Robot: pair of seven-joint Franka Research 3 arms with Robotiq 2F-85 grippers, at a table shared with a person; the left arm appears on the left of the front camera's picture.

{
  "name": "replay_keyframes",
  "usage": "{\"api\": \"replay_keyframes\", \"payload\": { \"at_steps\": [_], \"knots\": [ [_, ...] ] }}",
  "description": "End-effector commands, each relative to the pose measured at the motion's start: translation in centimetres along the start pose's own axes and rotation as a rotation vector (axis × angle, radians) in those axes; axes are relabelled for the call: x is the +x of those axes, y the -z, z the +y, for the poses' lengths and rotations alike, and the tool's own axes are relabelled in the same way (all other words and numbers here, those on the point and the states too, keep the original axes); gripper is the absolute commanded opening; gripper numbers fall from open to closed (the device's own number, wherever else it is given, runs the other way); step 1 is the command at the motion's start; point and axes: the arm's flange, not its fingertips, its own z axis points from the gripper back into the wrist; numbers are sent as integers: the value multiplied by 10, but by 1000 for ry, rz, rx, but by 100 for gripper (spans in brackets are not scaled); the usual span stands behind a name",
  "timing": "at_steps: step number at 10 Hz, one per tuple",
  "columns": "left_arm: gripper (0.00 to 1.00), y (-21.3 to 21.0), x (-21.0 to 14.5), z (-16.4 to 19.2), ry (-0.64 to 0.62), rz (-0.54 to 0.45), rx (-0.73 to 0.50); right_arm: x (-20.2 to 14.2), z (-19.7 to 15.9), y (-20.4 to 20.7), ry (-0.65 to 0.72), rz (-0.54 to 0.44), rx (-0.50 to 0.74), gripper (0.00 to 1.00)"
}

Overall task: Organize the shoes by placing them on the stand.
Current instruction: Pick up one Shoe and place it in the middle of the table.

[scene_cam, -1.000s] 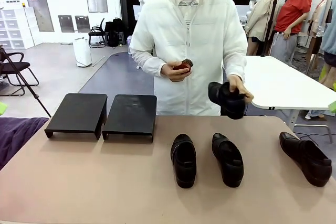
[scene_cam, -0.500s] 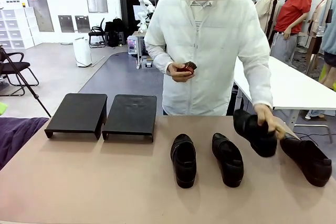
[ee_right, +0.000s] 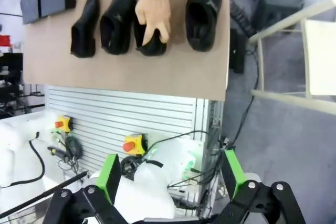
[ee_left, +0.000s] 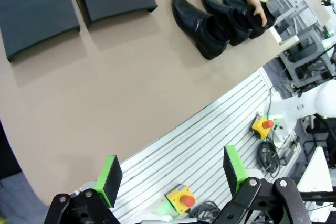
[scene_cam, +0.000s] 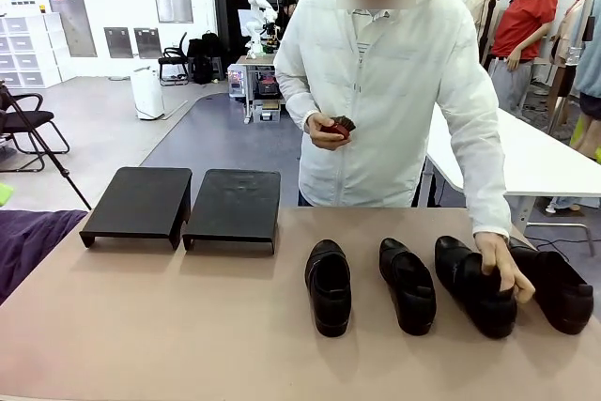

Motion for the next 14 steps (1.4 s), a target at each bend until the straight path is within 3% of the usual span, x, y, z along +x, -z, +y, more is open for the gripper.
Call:
{"api": "replay_keyframes", "payload": {
  "at_steps": [1,5,8,10,14],
  "knots": [
    [100,-1,0,1,15,-4,-18,3,13,7,-33,-48,-4,100],
    [100,-1,0,1,15,-4,-18,12,41,19,-50,-23,-91,100],
    [100,-1,0,1,15,-4,-18,21,49,32,-68,4,-89,100],
    [100,-1,0,1,15,-4,-18,35,105,73,-164,-13,-38,100],
    [100,-1,0,1,15,-4,-18,48,269,202,-259,134,-50,100]
  ]
}}
